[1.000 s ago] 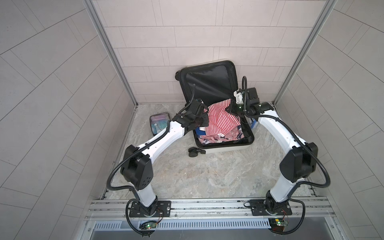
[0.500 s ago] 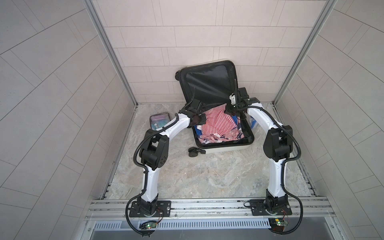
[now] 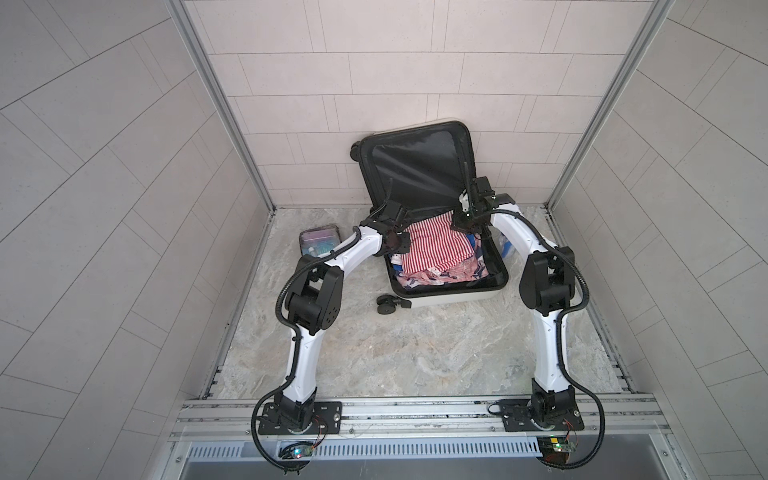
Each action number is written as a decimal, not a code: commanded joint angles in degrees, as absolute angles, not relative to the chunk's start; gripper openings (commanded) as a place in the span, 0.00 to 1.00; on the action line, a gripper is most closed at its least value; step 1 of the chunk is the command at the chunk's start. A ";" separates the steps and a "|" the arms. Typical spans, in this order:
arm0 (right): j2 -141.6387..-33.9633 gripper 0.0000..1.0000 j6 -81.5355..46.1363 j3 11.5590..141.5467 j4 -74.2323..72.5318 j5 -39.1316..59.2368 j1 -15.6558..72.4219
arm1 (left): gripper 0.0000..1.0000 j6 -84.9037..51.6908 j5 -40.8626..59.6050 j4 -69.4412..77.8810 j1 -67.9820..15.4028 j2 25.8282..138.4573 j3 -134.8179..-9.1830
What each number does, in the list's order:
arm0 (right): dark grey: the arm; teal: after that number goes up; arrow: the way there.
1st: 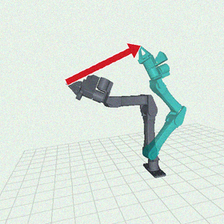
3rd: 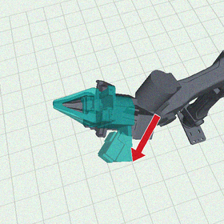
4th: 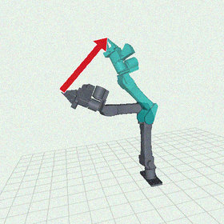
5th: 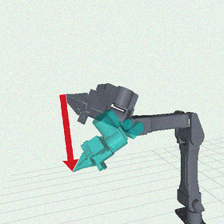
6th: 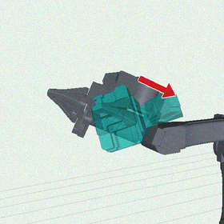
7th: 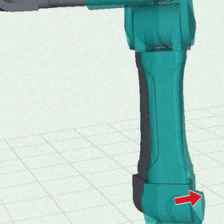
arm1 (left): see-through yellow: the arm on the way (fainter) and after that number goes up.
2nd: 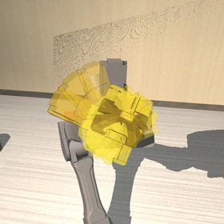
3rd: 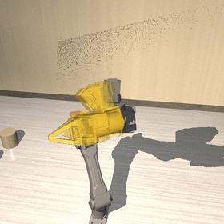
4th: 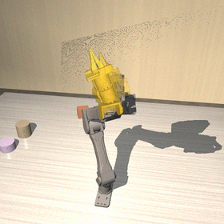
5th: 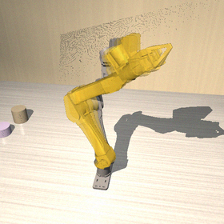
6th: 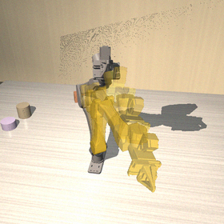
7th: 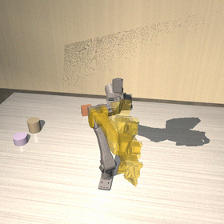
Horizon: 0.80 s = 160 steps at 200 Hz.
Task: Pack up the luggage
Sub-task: 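Lift the striped cloth with both grippers and carry it over the suitcase, then lower the striped cloth onto the blue shirt and open both grippers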
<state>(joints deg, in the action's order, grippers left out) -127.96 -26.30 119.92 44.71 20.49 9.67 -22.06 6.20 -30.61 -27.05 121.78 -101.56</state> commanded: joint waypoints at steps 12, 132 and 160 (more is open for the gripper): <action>-126.13 0.38 -24.75 122.15 48.12 19.03 9.44 | 0.54 -20.53 4.88 -33.12 -26.64 119.52 -104.32; -116.69 0.52 -22.98 119.35 50.42 12.62 10.99 | 0.61 -20.30 0.43 -35.99 -25.30 105.95 -100.04; -116.54 0.55 -22.20 119.09 50.91 10.06 10.99 | 0.61 -21.51 -0.09 -35.90 -23.57 101.99 -96.34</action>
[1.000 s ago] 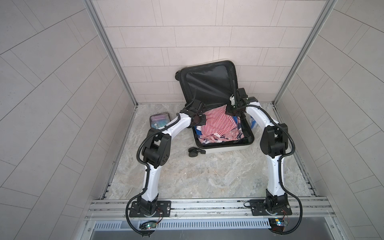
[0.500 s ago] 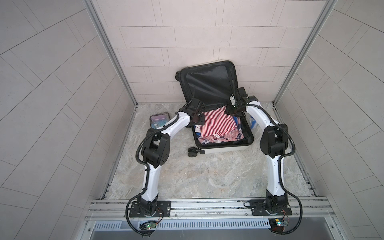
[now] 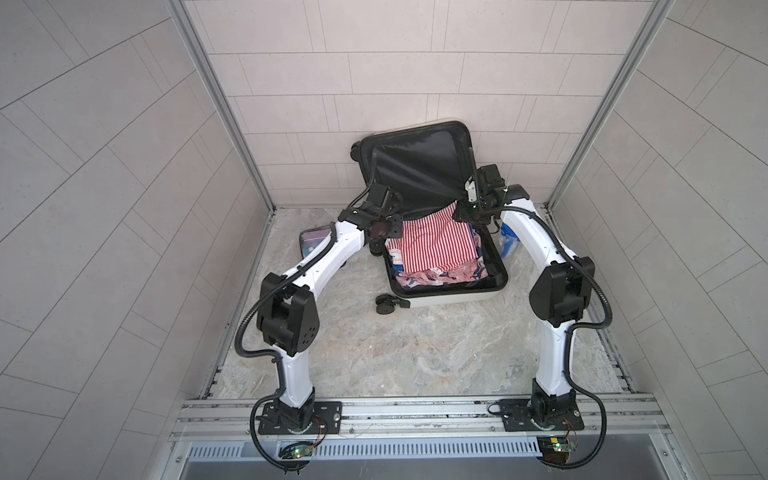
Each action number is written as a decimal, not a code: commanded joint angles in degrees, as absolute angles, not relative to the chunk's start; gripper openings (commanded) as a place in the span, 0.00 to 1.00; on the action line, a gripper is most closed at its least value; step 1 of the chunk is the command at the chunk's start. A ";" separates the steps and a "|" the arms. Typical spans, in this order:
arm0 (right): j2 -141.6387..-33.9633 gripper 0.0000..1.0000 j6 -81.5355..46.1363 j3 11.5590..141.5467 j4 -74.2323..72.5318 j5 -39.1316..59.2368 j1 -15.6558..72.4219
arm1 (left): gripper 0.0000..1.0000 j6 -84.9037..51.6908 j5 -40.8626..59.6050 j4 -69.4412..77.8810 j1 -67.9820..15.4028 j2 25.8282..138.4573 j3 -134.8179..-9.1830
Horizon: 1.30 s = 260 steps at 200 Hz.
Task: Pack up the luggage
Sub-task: 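Lower the striped cloth onto the blue shirt and open both grippers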
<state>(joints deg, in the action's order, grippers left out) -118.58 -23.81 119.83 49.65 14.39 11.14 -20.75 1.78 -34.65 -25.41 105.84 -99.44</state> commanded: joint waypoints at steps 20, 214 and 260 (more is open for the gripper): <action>-117.86 0.56 -21.59 119.52 50.89 10.01 10.90 | 0.61 -22.72 0.37 -35.01 -22.43 99.13 -92.68; -122.88 0.54 -23.48 118.65 48.60 12.03 10.92 | 0.41 -35.40 10.78 -29.62 -33.04 124.93 -109.02; -120.24 0.54 -23.79 119.22 48.52 13.73 10.14 | 0.36 -37.26 9.47 -32.25 -31.88 128.21 -109.01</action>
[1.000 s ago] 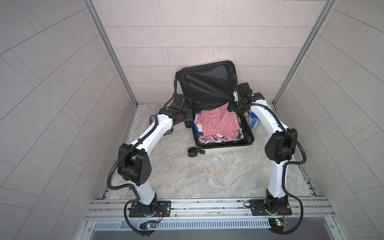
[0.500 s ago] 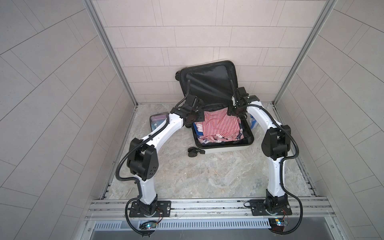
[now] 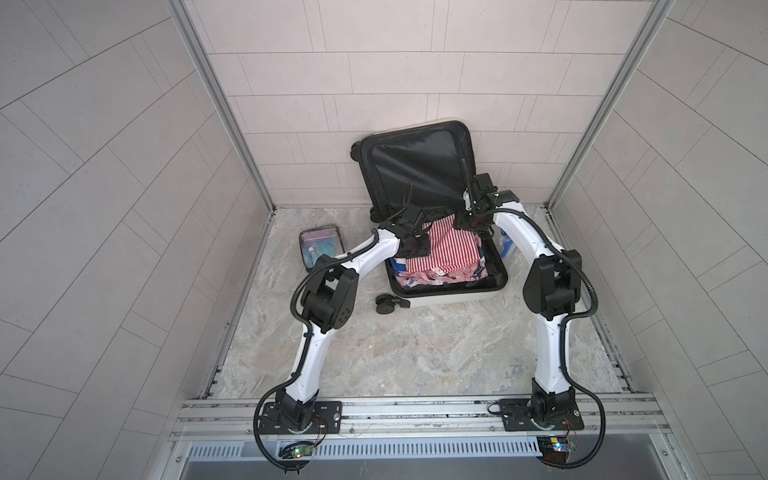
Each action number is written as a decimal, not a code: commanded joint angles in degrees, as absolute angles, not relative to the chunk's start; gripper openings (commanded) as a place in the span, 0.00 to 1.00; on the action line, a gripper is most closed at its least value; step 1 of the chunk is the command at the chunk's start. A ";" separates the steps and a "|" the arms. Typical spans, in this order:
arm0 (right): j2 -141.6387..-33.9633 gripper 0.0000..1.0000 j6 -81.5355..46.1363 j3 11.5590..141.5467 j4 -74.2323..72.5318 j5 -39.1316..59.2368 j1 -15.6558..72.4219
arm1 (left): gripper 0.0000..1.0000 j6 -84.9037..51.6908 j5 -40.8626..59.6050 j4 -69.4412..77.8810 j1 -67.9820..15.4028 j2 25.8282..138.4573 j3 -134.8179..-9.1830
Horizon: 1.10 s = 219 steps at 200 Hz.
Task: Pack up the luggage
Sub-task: 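Lower the striped cloth onto the blue shirt and open both grippers, then move the left gripper to the clear toiletry pouch while the right gripper withdraws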
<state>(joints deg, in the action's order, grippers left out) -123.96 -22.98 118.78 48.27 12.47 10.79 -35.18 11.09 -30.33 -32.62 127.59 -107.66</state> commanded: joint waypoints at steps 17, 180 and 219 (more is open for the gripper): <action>-118.48 0.54 -24.27 119.56 48.38 15.16 9.43 | 0.35 -38.32 9.04 -33.54 -31.14 129.08 -109.19; -91.67 0.51 -24.81 106.34 43.35 20.32 5.80 | 0.44 -32.60 9.62 -40.59 -30.82 121.01 -118.26; -83.08 0.50 -22.86 96.07 40.10 21.19 5.78 | 0.45 -26.73 3.58 -46.13 -30.70 108.41 -114.73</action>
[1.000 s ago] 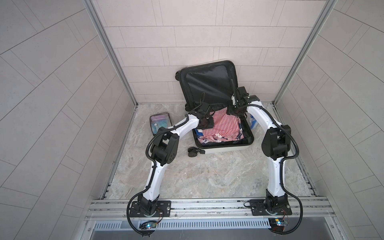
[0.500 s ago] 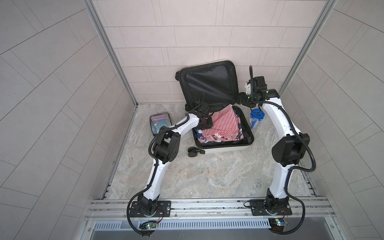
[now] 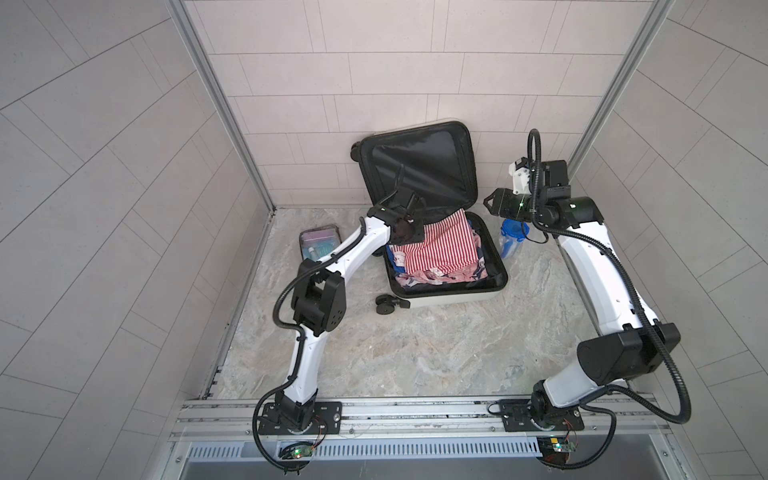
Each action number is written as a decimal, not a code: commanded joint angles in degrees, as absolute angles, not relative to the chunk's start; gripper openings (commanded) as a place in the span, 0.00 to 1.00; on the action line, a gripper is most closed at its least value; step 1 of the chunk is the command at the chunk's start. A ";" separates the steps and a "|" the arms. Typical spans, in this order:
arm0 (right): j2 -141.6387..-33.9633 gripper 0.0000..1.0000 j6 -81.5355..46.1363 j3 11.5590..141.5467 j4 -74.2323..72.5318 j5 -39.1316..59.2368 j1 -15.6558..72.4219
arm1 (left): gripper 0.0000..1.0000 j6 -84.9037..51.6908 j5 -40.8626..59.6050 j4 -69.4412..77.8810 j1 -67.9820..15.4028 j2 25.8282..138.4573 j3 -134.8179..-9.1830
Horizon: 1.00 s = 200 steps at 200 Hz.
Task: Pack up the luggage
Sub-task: 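Move the left gripper to the clear toiletry pouch while the right gripper withdraws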
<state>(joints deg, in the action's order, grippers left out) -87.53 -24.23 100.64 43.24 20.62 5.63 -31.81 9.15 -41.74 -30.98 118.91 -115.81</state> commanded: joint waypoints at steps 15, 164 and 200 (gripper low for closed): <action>-79.74 0.52 -23.14 91.91 37.92 21.56 5.84 | 0.48 -25.68 -0.20 -44.79 -30.21 101.80 -108.68; -72.49 0.62 -19.37 73.94 32.92 6.51 37.21 | 0.68 -59.41 7.05 -13.15 -3.41 72.00 -51.85; -72.55 0.63 -20.98 71.19 31.85 6.59 38.84 | 0.68 -66.34 8.50 -0.83 -0.56 78.15 -46.87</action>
